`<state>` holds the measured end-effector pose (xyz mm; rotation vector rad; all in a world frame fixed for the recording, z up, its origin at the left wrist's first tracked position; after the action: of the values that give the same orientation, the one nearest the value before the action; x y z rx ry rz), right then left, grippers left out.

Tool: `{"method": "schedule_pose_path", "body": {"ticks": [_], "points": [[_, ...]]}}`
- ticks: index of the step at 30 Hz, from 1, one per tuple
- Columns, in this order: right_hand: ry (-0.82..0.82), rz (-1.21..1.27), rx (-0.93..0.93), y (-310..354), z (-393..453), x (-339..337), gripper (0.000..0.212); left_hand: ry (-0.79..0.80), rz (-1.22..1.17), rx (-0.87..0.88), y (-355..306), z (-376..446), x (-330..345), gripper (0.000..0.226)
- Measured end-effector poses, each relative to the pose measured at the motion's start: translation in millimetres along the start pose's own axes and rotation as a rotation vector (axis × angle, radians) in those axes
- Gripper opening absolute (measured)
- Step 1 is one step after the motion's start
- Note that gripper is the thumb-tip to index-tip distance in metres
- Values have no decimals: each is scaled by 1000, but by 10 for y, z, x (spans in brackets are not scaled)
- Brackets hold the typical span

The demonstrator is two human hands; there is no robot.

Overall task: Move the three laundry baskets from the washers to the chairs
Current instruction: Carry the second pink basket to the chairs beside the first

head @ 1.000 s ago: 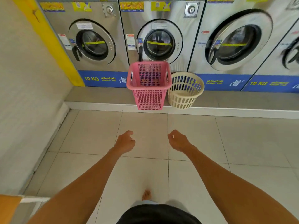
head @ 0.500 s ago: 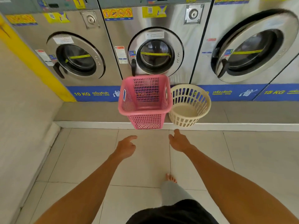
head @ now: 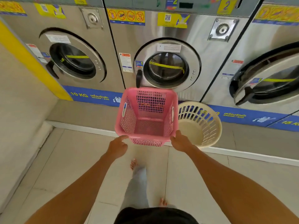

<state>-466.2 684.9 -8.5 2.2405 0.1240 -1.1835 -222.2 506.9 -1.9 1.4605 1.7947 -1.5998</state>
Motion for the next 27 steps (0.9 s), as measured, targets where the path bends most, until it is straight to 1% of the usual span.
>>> {"method": "schedule_pose_path", "body": {"ticks": [2,5,8,11,13,16,18,22,24,27], "points": [[8,18,29,105,225,-31,54,10,12,21,-6,332,26,52],[-1,87,123,194,561,-60,52,26,94,117,-49,854,56,44],[-28,94,221,220,826,-112,50,37,119,119,-108,1251,32,41],[-88,112,271,205,1082,-108,46,73,117,105,-124,1649,49,44],[-91,109,276,244,1134,-58,42,87,147,98,-76,1900,41,47],[-79,65,296,159,1181,64,44,120,141,95,-79,2086,87,55],[-68,49,303,122,1243,74,46,74,142,105,-128,2259,107,54],[-79,32,305,151,1457,23,43,-53,185,115,-53,2534,228,41],[-95,30,297,186,1596,23,44,-70,203,119,33,2609,325,34],[-107,46,310,203,1811,107,46,-80,261,141,163,2702,426,35]]}}
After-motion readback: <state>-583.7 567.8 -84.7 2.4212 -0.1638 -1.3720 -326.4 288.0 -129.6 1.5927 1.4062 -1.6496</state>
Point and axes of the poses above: each hand's wrist, its own z-axis towards the middle knuckle, its own x-axis out of the palm, y = z × x, the point moved 5 cm from there along z, towards the middle knuckle, and after that the axes turned 15 degrees about -y, right-handed, at the moved point
